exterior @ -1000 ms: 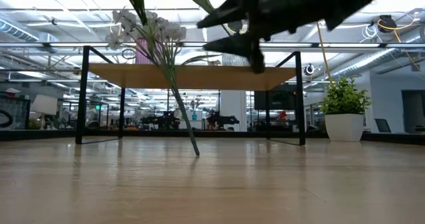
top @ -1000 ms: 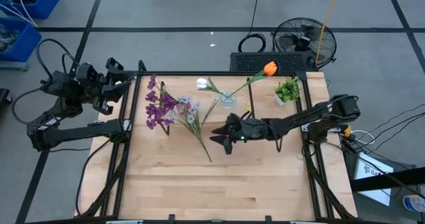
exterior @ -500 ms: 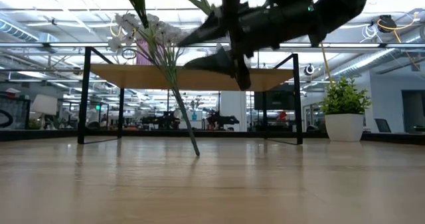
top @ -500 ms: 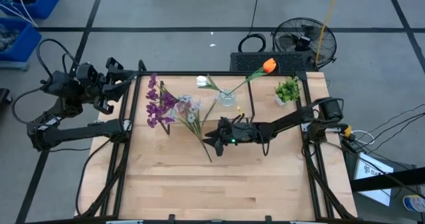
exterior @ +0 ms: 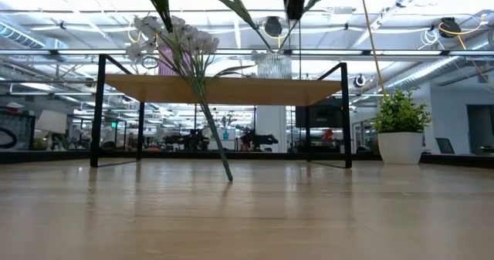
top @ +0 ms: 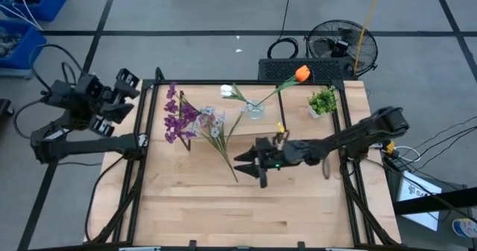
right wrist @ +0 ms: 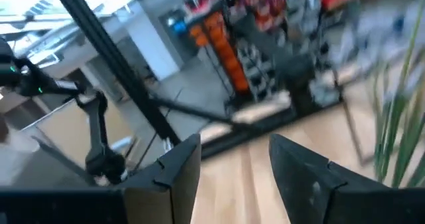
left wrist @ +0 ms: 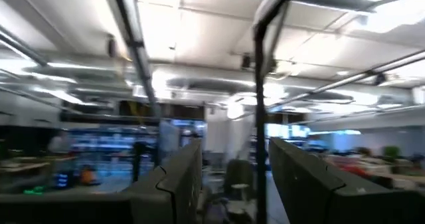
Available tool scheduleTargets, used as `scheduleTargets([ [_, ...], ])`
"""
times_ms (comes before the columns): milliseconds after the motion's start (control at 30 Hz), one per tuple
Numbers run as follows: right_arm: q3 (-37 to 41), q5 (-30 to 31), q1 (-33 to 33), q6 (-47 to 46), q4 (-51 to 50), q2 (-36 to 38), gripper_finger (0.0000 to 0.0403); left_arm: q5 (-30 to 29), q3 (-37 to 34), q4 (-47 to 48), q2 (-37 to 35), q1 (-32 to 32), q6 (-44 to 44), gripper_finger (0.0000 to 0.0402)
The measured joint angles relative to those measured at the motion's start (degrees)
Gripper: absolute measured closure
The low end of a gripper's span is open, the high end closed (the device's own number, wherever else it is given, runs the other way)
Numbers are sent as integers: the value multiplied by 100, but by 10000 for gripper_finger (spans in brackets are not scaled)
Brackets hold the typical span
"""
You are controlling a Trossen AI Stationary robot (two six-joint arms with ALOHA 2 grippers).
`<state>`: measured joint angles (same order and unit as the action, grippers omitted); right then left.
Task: Pick and place flowers into a vace then onto a shelf
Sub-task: Put the white flowers into the violet vase on the shelf
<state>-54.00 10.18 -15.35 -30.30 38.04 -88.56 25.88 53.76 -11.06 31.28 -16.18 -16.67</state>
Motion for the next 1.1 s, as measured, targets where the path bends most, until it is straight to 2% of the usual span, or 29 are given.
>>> scheduleTargets([
  [133,-2,595,-83,617,-218,633,232,-216,5,-136,209,512,363,222],
  [233,-2,834,-74,945,-297,1025,232,-791,369,-157,515,700,1066,222],
  [300,-2,943,-73,1130,-317,1223,232,-1127,896,117,830,725,1356,222],
  [500,-2,955,-40,1410,-313,1641,232,-971,3046,1853,2327,986,1979,222],
  [567,-2,960,-40,1427,-319,1748,232,-1249,3770,2517,2833,1210,2387,222],
  [633,-2,958,-40,1477,-320,1821,232,-1860,4466,3304,3302,1519,2831,222],
  [700,-2,956,-41,1497,-327,1891,232,-2716,5107,3975,3734,1952,3150,223],
  [833,-2,939,-48,1490,-480,1976,232,-4408,6050,4852,4591,3136,3783,240],
  [967,-2,931,-48,1475,-682,2014,232,-6159,6481,5033,5349,4420,4210,275],
  [1100,-2,928,-48,1475,-799,2016,232,-8441,6554,5081,5805,5426,3750,296],
])
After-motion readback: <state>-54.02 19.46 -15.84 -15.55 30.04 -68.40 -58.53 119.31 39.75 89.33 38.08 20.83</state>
